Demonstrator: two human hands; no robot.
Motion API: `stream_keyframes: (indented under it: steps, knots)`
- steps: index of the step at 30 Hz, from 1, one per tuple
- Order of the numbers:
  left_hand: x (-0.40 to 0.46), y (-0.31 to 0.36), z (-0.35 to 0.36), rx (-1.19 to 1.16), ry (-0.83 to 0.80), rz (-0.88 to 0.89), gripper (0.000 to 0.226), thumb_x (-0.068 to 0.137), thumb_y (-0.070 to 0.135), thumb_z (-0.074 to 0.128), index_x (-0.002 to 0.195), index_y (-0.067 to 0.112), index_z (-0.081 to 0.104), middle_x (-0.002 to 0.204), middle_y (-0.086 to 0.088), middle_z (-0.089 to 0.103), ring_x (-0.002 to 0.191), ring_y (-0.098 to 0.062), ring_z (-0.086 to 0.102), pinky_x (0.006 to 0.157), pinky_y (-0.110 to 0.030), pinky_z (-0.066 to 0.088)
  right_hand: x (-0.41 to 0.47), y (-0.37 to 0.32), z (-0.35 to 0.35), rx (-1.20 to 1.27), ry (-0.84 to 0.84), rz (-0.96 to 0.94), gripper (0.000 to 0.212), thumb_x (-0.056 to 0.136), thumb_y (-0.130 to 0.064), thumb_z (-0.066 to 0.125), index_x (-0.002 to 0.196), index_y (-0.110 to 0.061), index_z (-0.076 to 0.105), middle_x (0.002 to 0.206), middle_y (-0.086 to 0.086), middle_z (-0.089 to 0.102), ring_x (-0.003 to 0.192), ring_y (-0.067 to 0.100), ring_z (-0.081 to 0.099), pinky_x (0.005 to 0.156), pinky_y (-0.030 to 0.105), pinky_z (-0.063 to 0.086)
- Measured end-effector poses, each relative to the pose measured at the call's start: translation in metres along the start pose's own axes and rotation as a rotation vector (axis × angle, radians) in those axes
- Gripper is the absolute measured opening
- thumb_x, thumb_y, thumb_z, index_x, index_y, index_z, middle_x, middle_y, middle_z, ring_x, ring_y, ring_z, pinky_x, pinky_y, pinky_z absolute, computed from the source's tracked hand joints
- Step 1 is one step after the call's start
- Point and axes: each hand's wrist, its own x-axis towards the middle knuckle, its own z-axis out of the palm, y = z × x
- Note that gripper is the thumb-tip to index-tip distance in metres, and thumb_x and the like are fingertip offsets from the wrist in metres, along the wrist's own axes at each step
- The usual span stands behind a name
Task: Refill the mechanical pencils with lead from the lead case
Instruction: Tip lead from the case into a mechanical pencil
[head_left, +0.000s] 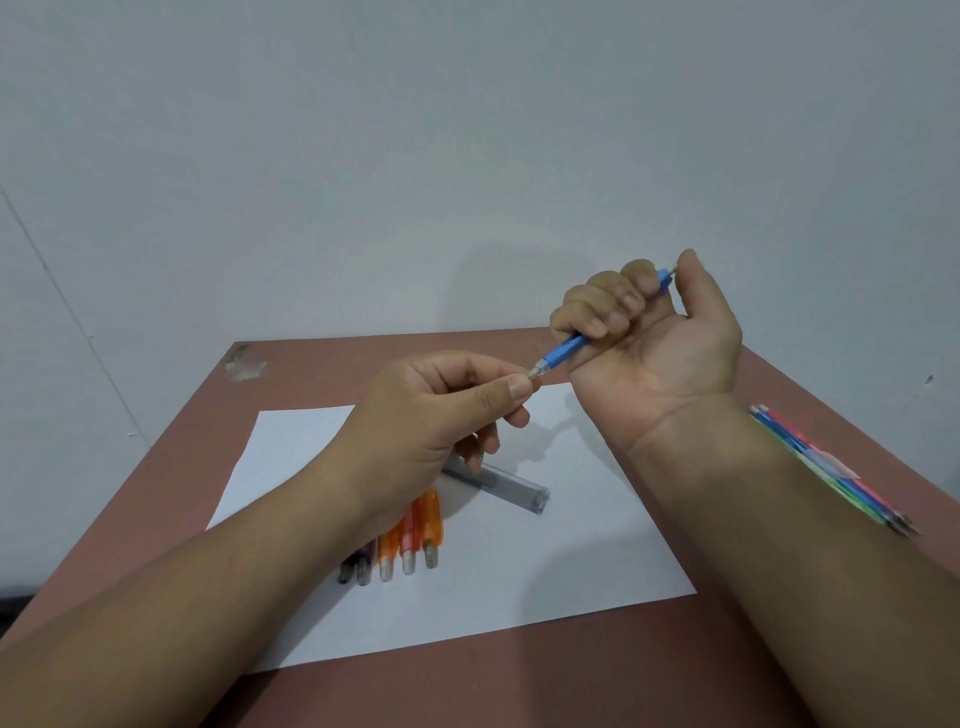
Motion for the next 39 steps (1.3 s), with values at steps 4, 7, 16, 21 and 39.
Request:
stream_keyframes:
  steps: [4, 7, 16, 21, 39]
  knots:
    - [0.002, 0.000, -0.004, 0.059, 0.074, -0.026, 0.014, 0.087, 0.024, 0.072, 0.090, 0.012, 0.079, 0.078, -0.006, 0.071, 0.061, -0.014, 0.056, 0.051, -0.027, 0.046, 0.005, 0.007, 0.002, -0.179, 0.043, 0.002, 0.047, 0.103, -0.051, 0.046, 0.082, -0.011, 0.058, 0.067, 0.003, 0.049, 0.057, 0.017, 0.052, 0.060, 0.029, 0.050]
    - [0.004, -0.001, -0.006, 0.124, 0.147, -0.054, 0.014, 0.090, 0.021, 0.070, 0.087, 0.010, 0.078, 0.077, -0.006, 0.072, 0.060, -0.011, 0.057, 0.053, -0.028, 0.047, 0.004, 0.014, -0.001, -0.524, 0.104, -0.009, 0.036, 0.105, -0.037, 0.050, 0.098, -0.008, 0.070, 0.081, 0.006, 0.061, 0.073, 0.020, 0.066, 0.071, 0.035, 0.059]
    - [0.005, -0.009, -0.011, 0.478, 0.167, 0.022, 0.015, 0.091, 0.035, 0.070, 0.080, 0.027, 0.075, 0.074, 0.004, 0.071, 0.062, -0.005, 0.056, 0.062, -0.020, 0.049, 0.000, 0.021, -0.002, -1.253, 0.031, -0.150, 0.015, 0.095, -0.016, 0.070, 0.108, -0.019, 0.077, 0.091, -0.006, 0.076, 0.077, 0.010, 0.070, 0.082, 0.034, 0.061]
    - [-0.001, -0.008, -0.003, 0.717, 0.101, 0.216, 0.009, 0.092, 0.034, 0.067, 0.086, 0.037, 0.073, 0.085, 0.028, 0.067, 0.083, 0.000, 0.062, 0.067, -0.010, 0.044, -0.004, 0.018, -0.001, -1.472, 0.014, -0.252, 0.026, 0.091, -0.016, 0.072, 0.117, -0.021, 0.074, 0.085, -0.003, 0.076, 0.083, 0.012, 0.075, 0.084, 0.038, 0.062]
    - [-0.002, 0.012, 0.085, 1.081, -0.361, 0.300, 0.063, 0.090, 0.069, 0.047, 0.147, 0.045, 0.038, 0.148, 0.024, 0.041, 0.134, 0.002, 0.034, 0.109, -0.026, 0.037, -0.081, -0.118, -0.023, -2.086, 0.375, -0.192, 0.023, 0.090, -0.020, 0.068, 0.075, -0.036, 0.074, 0.090, -0.010, 0.076, 0.083, 0.006, 0.069, 0.070, 0.021, 0.056]
